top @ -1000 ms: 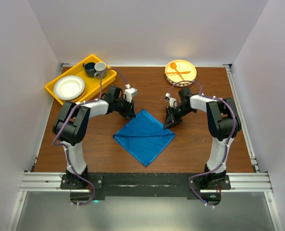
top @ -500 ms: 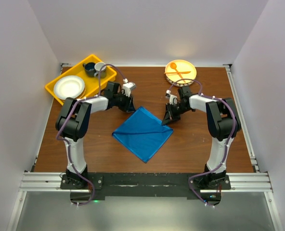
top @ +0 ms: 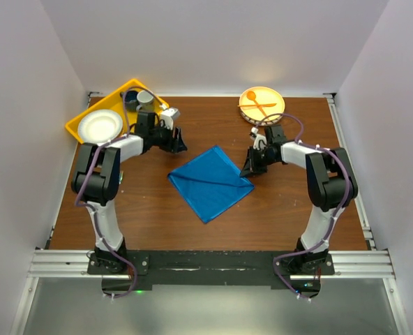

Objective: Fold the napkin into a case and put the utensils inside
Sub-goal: Fold the top corner of the square-folded napkin at the center of the board.

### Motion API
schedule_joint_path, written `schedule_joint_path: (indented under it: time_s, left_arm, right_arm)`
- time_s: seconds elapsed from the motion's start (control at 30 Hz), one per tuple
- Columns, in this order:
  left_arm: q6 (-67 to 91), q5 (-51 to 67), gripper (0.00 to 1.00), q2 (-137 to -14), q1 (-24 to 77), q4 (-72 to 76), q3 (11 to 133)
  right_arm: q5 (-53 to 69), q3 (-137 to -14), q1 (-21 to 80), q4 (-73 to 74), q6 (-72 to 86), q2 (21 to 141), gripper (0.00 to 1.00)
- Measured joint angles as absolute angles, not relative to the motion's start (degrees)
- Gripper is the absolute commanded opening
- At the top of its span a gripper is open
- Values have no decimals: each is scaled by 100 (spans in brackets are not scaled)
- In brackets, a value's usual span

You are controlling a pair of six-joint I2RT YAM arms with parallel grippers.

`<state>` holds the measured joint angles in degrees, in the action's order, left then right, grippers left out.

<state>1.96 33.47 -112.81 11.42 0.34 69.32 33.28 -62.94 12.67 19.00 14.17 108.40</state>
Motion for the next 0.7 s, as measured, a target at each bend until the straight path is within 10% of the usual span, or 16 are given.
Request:
schedule_joint_path:
  time_s: [0.1,0.3,0.7]
  left_arm:
    - [257,3542,69,-10901,1072,62,6875]
    - [672,4219,68,-9684,1081,325,6431]
    - [2163,4803,25,-9244,1531,1100,5280]
  right_arm:
    - [3297,-6239,1245,1911,1468,10737,42]
    - [3315,-6486,1245,2335,1153,10263,62]
    - [4025,-7046,1590,2591,642,9692,40]
